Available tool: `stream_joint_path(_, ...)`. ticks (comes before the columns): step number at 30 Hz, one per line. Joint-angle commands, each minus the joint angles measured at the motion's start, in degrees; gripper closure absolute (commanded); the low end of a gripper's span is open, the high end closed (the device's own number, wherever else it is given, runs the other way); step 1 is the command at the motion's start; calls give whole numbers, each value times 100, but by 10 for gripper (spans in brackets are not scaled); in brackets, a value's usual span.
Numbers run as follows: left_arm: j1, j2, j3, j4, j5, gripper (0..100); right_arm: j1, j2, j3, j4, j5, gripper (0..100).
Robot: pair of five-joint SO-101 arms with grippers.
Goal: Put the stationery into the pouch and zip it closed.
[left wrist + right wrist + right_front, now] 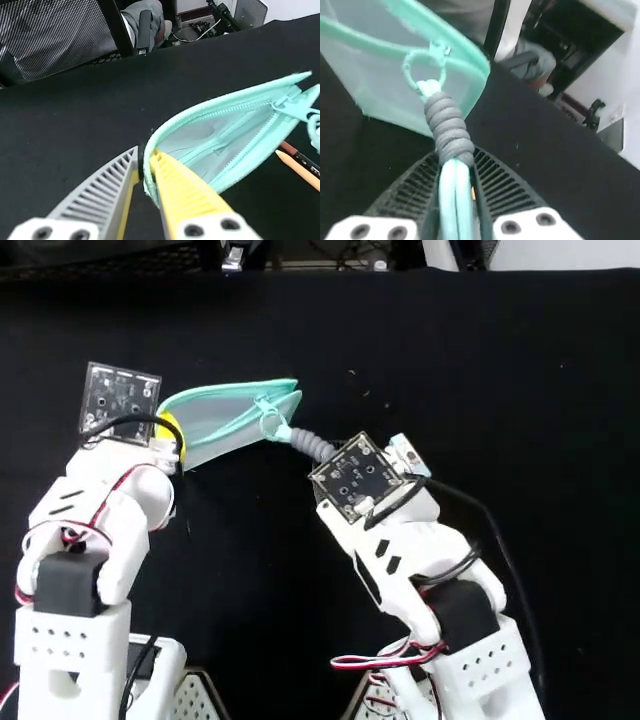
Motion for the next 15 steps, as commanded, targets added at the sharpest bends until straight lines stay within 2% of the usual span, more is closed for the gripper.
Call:
stream_joint_path(1,40,53,602,88,9,970,246,-57,-66,-35,35,986)
stream_joint_path(5,40,53,620,88,97,970,730,-57,-356,-53,0,986)
stream_joint_path(15,31,53,576,79,2163,970,1363,-57,-497,-237,-9,986)
